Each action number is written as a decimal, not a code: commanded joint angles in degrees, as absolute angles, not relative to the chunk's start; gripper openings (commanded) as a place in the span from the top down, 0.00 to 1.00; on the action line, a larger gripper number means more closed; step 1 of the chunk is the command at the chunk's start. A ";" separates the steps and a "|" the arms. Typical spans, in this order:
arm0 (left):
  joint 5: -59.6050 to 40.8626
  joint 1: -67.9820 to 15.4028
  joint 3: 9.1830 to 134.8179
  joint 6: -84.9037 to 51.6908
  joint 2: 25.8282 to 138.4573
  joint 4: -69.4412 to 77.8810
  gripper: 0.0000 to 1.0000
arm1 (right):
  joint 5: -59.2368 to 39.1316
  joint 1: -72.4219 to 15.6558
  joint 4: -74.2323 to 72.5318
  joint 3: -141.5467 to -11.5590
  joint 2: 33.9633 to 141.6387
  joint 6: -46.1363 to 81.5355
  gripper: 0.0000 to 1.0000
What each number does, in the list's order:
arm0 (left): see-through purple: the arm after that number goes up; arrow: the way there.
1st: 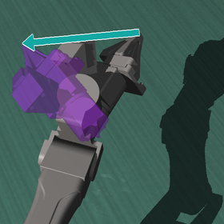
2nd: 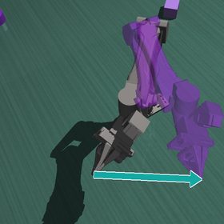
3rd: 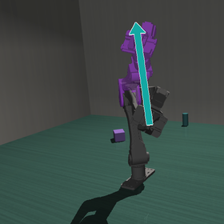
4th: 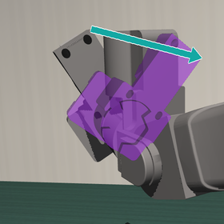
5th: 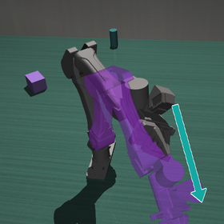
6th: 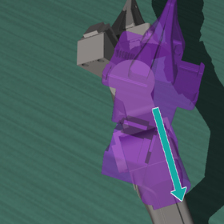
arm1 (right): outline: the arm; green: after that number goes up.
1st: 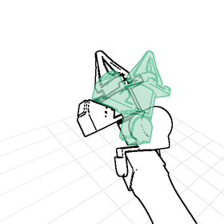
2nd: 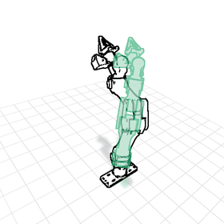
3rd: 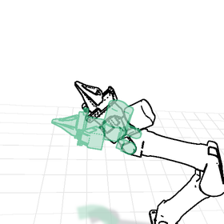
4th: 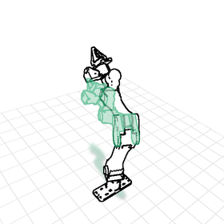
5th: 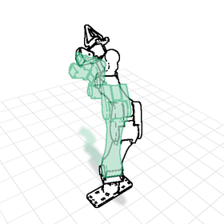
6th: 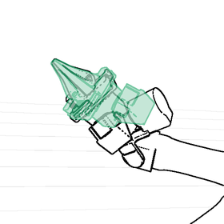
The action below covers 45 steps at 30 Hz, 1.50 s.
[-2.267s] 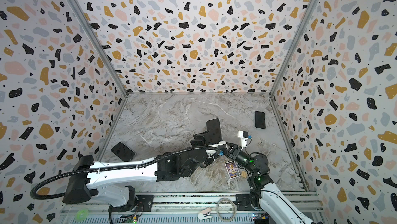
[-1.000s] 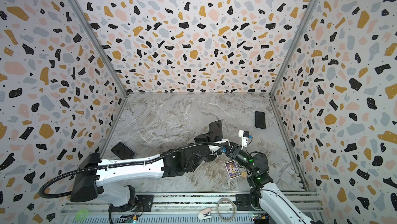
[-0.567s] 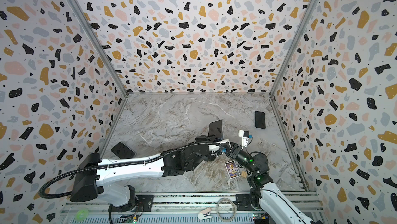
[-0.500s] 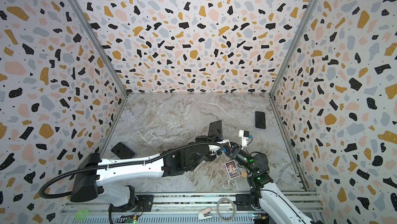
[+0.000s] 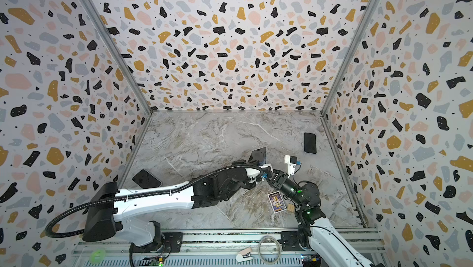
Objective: Take the phone out of the phone case
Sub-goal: 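Pull the case off with the left gripper while the right holds the phone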
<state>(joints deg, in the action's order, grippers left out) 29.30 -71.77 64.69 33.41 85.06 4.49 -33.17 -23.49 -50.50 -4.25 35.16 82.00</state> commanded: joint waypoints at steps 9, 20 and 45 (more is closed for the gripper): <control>30.33 -71.10 61.91 30.84 80.62 8.87 0.93 | -33.75 -23.59 -49.88 -8.46 32.88 79.25 1.00; 31.21 -70.90 60.64 29.71 76.84 9.08 0.95 | -32.35 -23.62 -40.05 -9.56 32.58 77.04 1.00; 35.23 -72.41 50.54 25.08 67.24 7.36 0.95 | -29.94 -23.64 -33.55 -10.22 36.87 75.15 1.00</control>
<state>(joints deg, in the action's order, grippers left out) 32.10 -71.77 51.51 26.85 68.55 4.49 -30.17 -23.75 -33.52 -7.25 36.84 76.40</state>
